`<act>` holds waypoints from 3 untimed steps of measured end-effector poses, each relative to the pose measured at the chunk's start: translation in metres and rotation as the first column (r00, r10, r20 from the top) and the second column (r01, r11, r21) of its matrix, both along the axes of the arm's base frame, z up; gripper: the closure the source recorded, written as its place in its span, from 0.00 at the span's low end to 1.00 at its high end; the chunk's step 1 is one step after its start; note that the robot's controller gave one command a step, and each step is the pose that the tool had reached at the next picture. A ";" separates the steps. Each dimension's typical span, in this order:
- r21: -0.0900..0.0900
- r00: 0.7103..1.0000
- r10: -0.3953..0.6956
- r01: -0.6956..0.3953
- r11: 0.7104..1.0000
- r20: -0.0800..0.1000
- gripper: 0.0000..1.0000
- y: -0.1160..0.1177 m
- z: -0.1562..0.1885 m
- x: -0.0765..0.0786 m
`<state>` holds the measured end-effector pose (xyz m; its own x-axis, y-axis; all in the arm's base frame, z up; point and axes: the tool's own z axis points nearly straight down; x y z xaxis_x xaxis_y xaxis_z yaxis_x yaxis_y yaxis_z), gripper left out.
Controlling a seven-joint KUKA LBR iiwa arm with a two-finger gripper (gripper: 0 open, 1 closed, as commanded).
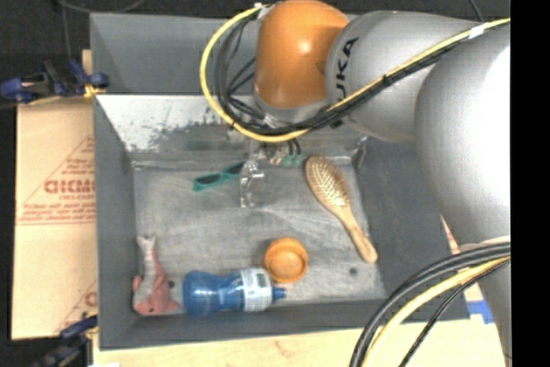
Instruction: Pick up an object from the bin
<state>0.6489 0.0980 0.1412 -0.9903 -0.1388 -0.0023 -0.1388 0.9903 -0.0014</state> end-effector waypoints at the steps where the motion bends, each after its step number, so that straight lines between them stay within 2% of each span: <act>1: 0.004 0.999 -0.035 0.035 0.999 0.006 0.00 -0.007 -0.056 0.000; 2: -0.001 0.986 0.169 -0.169 0.986 0.010 1.00 0.009 -0.066 0.006; 3: 0.000 0.986 0.168 -0.168 0.986 0.010 1.00 0.009 -0.066 0.006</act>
Offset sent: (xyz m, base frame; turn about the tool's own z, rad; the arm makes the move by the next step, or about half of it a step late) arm 0.0025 0.0111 -0.0712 -0.1726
